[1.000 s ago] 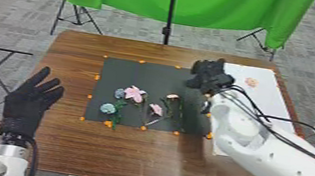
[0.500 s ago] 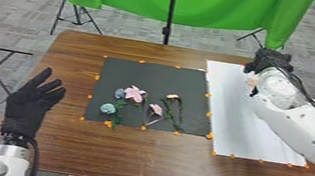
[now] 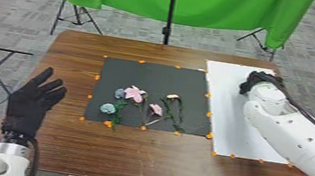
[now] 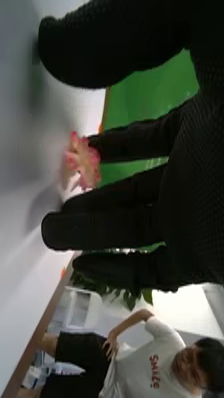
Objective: Arrange flowers
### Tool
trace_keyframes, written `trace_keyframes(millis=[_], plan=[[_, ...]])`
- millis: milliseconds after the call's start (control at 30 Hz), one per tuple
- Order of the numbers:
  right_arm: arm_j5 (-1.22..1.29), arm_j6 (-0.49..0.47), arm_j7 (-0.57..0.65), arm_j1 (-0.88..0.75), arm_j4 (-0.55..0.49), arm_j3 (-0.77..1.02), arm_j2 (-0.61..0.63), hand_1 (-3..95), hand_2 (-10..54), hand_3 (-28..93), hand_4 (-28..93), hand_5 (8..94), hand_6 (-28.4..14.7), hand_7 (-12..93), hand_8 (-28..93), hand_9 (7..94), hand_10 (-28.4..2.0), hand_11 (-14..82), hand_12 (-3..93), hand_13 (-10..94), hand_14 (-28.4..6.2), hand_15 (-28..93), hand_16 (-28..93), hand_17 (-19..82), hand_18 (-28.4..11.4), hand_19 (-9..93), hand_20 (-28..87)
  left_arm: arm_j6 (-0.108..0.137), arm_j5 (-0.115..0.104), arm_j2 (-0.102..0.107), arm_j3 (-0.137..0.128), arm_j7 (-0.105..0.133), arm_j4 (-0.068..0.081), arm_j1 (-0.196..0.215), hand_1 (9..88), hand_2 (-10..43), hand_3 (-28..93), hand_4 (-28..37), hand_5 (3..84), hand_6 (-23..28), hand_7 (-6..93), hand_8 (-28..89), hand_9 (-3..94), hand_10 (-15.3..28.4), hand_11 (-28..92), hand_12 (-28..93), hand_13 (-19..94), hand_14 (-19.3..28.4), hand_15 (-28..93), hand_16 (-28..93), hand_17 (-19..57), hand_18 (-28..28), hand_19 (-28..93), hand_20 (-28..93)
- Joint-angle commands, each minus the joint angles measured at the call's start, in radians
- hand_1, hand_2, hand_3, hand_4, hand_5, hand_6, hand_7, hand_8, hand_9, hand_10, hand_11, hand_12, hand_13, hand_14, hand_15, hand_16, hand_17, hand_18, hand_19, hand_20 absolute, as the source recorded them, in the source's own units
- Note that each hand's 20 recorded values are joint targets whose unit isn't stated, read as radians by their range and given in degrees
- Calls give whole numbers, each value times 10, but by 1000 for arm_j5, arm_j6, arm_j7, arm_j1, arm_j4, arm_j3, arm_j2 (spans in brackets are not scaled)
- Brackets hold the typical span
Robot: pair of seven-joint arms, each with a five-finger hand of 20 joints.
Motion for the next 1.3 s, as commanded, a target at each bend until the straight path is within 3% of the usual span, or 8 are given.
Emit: trace_keyframes(millis=[33,200,667,933,1067,1167,1233,1300], plan=[[-92,124,-25,8,30,-88,16,420,-95,764,-282,657,67,182,-115,708,-71,201,161,603,-58,655,161,177,-187,773,439,-2,-2,-3,3,3,3,6,212,69,814,-283,367,90,77,-76,336,203,250,107,213,277,588,-113,-81,284,579,12],[-124,221,-37,7,39,-126,23,583,-95,628,-283,842,49,217,-1,911,-18,102,335,739,3,603,294,271,-158,825,414,3,-7,0,9,16,3,7,211,69,814,-283,369,91,76,-76,336,203,251,107,214,277,588,-113,-81,284,579,12],[-141,481,2,12,-128,-172,99,595,-95,669,-283,871,30,224,12,935,-18,113,361,769,4,607,317,319,-168,844,415,10,-12,-11,-2,24,-6,24,211,70,813,-283,370,92,76,-75,336,202,252,107,213,277,588,-113,-81,284,579,12],[-210,498,6,-68,-294,-152,149,585,-95,695,-283,882,24,211,19,937,-23,125,356,775,-3,608,322,323,-178,847,417,12,-16,-9,0,40,-7,34,211,71,812,-283,370,92,76,-75,336,203,251,106,213,277,588,-113,-81,284,580,13],[-271,486,82,-45,-272,-198,118,556,-95,735,-283,865,21,216,34,932,-23,118,366,759,-6,617,327,319,-182,850,412,7,-12,-13,-5,33,-8,48,211,71,812,-283,370,92,76,-75,336,202,252,107,213,277,589,-113,-81,284,579,13],[-245,436,117,-46,-249,-182,105,489,-95,745,-282,720,6,200,-54,813,-66,174,310,661,-48,688,259,262,-195,848,399,4,-8,-18,-1,27,-5,43,210,71,813,-283,371,92,76,-75,337,203,251,106,213,277,588,-113,-81,284,580,13],[-207,400,134,-45,-236,-166,101,389,-95,812,-283,615,-12,175,-130,662,-134,308,171,574,-105,747,170,217,-216,838,398,-2,-4,-18,-3,20,-5,39,211,71,812,-283,371,92,75,-75,337,203,251,106,213,277,589,-113,-81,284,580,13],[-168,358,137,-48,-223,-144,101,357,-95,812,-283,547,-20,154,-129,593,-166,309,152,519,-134,767,148,192,-231,833,401,-4,-1,-19,-2,17,-2,33,211,71,812,-283,371,92,75,-75,336,203,251,106,213,276,589,-113,-81,284,580,13]])
